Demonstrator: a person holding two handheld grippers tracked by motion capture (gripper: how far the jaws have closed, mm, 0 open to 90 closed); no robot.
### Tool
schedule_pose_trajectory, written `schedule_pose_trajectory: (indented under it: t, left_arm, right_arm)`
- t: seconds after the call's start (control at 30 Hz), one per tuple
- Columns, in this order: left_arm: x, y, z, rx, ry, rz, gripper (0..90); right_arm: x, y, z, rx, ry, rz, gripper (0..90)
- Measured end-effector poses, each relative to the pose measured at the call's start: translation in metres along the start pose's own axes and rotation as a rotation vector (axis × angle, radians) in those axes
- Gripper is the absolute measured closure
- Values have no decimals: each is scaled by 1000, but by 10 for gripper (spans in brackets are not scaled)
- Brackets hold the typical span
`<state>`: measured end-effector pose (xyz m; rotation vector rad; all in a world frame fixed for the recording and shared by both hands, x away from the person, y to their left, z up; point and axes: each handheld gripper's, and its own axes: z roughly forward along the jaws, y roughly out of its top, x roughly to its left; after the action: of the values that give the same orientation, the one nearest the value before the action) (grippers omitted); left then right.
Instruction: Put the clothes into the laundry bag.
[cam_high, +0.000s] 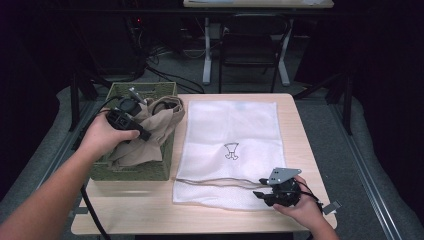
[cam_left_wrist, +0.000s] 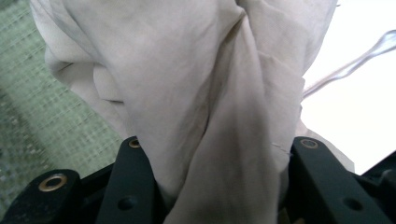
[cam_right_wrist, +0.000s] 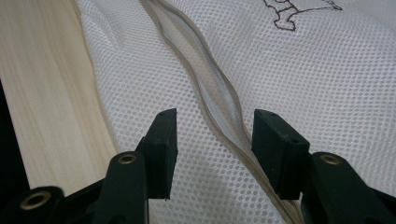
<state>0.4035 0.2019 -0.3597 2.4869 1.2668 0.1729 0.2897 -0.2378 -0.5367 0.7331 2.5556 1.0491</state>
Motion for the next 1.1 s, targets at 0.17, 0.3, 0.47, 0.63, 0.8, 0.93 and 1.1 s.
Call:
schedule_pose_trajectory:
  t: [0.17,0.3,0.47,0.63,0.8,0.93,1.1]
  left_arm:
    - [-9,-6,3,-39,-21,15,601]
    - [-15,-17,4,-92,-58,35,600]
    - [-19,-24,3,-123,-75,44,600]
    - [-25,-30,2,-165,-103,58,600]
    - [-31,-33,5,-217,-137,61,601]
    - [-38,-36,10,-250,-147,75,600]
    - [-44,-39,12,-288,-158,90,601]
  right_arm:
    - [1,0,0,0,-2,-1,509]
    - [0,0,0,-3,-1,-1,509]
    - [1,0,0,0,-1,0,508]
    - [1,1,0,5,5,-5,520]
    - [2,3,-1,11,15,-7,532]
    - [2,6,-2,32,24,-10,539]
    - [2,10,-4,51,24,-12,549]
